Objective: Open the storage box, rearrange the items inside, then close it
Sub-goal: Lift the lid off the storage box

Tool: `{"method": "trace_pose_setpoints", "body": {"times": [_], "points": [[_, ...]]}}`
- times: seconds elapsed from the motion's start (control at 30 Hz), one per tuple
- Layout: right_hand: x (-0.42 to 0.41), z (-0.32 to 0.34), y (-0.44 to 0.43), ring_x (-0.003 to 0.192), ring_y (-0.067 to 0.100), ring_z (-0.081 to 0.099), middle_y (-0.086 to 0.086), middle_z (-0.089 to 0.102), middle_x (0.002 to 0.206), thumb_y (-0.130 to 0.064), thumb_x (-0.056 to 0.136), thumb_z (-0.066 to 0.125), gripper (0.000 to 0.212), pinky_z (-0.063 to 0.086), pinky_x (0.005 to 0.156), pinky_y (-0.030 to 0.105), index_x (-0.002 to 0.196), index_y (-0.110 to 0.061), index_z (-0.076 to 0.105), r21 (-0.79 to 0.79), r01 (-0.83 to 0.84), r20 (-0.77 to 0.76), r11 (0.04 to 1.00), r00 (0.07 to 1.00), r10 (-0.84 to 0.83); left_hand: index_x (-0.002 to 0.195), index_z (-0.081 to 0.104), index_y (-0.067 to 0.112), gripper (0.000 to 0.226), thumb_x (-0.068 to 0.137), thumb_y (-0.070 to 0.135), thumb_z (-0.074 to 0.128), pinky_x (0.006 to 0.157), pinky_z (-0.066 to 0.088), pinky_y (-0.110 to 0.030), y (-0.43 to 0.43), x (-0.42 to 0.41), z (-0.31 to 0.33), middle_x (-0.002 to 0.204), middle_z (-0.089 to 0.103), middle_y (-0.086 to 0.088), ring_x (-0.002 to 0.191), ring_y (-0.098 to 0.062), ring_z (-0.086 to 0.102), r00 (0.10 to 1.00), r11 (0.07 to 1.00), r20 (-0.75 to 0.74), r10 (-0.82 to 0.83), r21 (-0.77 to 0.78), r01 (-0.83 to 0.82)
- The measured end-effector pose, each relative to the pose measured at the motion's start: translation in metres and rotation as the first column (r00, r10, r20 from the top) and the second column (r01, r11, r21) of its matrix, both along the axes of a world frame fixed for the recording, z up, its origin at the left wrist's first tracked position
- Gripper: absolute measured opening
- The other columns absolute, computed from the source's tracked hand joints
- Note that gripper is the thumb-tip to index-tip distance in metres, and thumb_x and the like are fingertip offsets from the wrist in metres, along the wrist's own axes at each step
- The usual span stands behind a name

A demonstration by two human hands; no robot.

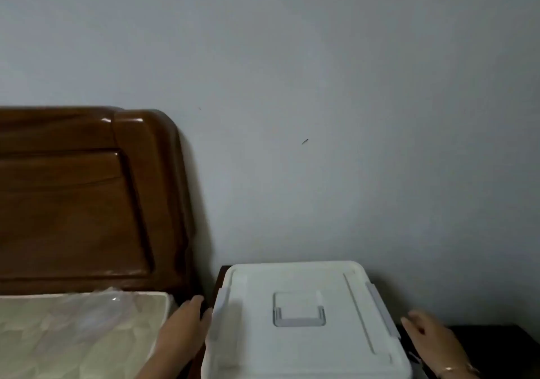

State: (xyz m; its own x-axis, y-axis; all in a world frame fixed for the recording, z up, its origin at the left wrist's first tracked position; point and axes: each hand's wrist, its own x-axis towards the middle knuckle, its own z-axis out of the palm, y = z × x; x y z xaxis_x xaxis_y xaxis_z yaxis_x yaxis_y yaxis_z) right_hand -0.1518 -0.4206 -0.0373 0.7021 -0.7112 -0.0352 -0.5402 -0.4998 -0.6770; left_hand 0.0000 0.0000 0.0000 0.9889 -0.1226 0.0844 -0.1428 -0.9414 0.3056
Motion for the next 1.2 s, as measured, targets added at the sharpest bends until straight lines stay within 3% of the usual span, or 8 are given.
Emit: {"method": "trace_pose_setpoints", "body": {"times": [0.13, 0.37, 0.53, 0.63, 0.8, 0.93, 1.03, 1.2], "points": [[0.032, -0.001, 0.014, 0.124, 0.031, 0.050, 0.019, 0.049, 0.137, -0.037, 0.097, 0.043, 0.049, 0.041, 0.098, 0.035, 0.133, -0.004, 0.044, 0.021, -0.054, -0.174, 0.998, 0.983, 0.057, 0.123, 0.046, 0.019, 0.033, 0.102, 0.039, 0.032, 0.075, 0.044, -0.031, -0.032, 0.009, -0.010, 0.123, 0.057, -0.002, 0.110, -0.021, 0.059, 0.995, 0.996, -0.049, 0.087, -0.009, -0.087], [0.062, -0.018, 0.030, 0.102, 0.033, 0.062, 0.017, 0.061, 0.115, -0.049, 0.095, 0.040, 0.042, 0.046, 0.078, 0.035, 0.105, -0.008, 0.040, -0.040, -0.104, -0.304, 0.994, 0.949, 0.087, 0.137, 0.031, 0.014, 0.041, 0.103, 0.036, 0.031, 0.066, 0.046, -0.027, -0.055, 0.019, -0.048, 0.120, 0.062, 0.000, 0.097, -0.015, 0.067, 0.977, 0.977, -0.145, 0.156, 0.166, -0.132], [0.072, -0.028, 0.027, 0.095, 0.036, 0.062, 0.020, 0.062, 0.108, -0.045, 0.098, 0.032, 0.036, 0.048, 0.079, 0.038, 0.097, -0.009, 0.035, -0.074, -0.058, -0.300, 0.996, 0.953, 0.033, 0.135, 0.036, 0.012, 0.034, 0.102, 0.018, 0.035, 0.063, 0.047, -0.024, -0.055, 0.030, -0.063, 0.112, 0.065, 0.002, 0.087, -0.011, 0.065, 0.972, 0.966, -0.162, 0.168, 0.223, -0.130], [0.075, -0.032, 0.025, 0.094, 0.038, 0.061, 0.023, 0.062, 0.106, -0.040, 0.100, 0.029, 0.033, 0.047, 0.079, 0.039, 0.094, -0.008, 0.035, -0.066, -0.025, -0.282, 0.998, 0.959, 0.005, 0.134, 0.040, 0.011, 0.033, 0.102, 0.019, 0.036, 0.050, 0.037, -0.020, -0.054, 0.033, -0.062, 0.094, 0.063, 0.005, 0.065, -0.007, 0.053, 0.958, 0.973, -0.206, 0.198, 0.160, -0.167], [0.075, -0.034, 0.027, 0.097, 0.039, 0.061, 0.025, 0.062, 0.108, -0.037, 0.100, 0.029, 0.031, 0.045, 0.079, 0.038, 0.092, -0.008, 0.033, -0.128, -0.047, -0.307, 0.991, 0.952, 0.006, 0.127, 0.052, 0.014, 0.038, 0.106, 0.029, 0.024, 0.063, 0.037, -0.020, -0.027, 0.045, -0.075, 0.086, 0.057, 0.006, 0.068, -0.004, 0.048, 0.961, 0.956, -0.232, 0.151, -0.215, -0.202], [0.076, -0.036, 0.027, 0.092, 0.038, 0.062, 0.024, 0.062, 0.103, -0.037, 0.100, 0.028, 0.031, 0.046, 0.074, 0.038, 0.092, -0.008, 0.034, -0.152, -0.056, -0.307, 0.987, 0.952, 0.007, 0.103, 0.067, 0.008, 0.045, 0.104, 0.040, 0.034, 0.081, 0.049, -0.037, -0.012, 0.048, -0.081, 0.096, 0.072, -0.011, 0.090, -0.026, 0.065, 0.865, 0.669, -0.500, 0.037, -0.631, -0.393], [0.076, -0.038, 0.025, 0.084, 0.035, 0.062, 0.020, 0.063, 0.095, -0.038, 0.100, 0.027, 0.032, 0.042, 0.066, 0.035, 0.090, -0.009, 0.033, -0.164, -0.064, -0.306, 0.984, 0.952, 0.011, 0.116, 0.067, 0.013, 0.049, 0.099, 0.052, 0.041, 0.094, 0.050, -0.045, -0.005, 0.043, -0.084, 0.112, 0.070, -0.016, 0.105, -0.033, 0.065, 0.699, 0.414, -0.707, -0.102, -0.669, -0.617], [0.074, -0.040, 0.023, 0.082, 0.035, 0.061, 0.020, 0.063, 0.093, -0.039, 0.100, 0.030, 0.031, 0.039, 0.062, 0.034, 0.089, -0.009, 0.033, -0.198, -0.067, -0.293, 0.978, 0.956, 0.006, 0.123, 0.061, 0.005, 0.051, 0.100, 0.047, 0.042, 0.105, 0.043, -0.053, -0.016, 0.046, -0.081, 0.118, 0.066, -0.019, 0.110, -0.037, 0.061, 0.686, 0.395, -0.728, -0.022, -0.636, -0.663]]}}
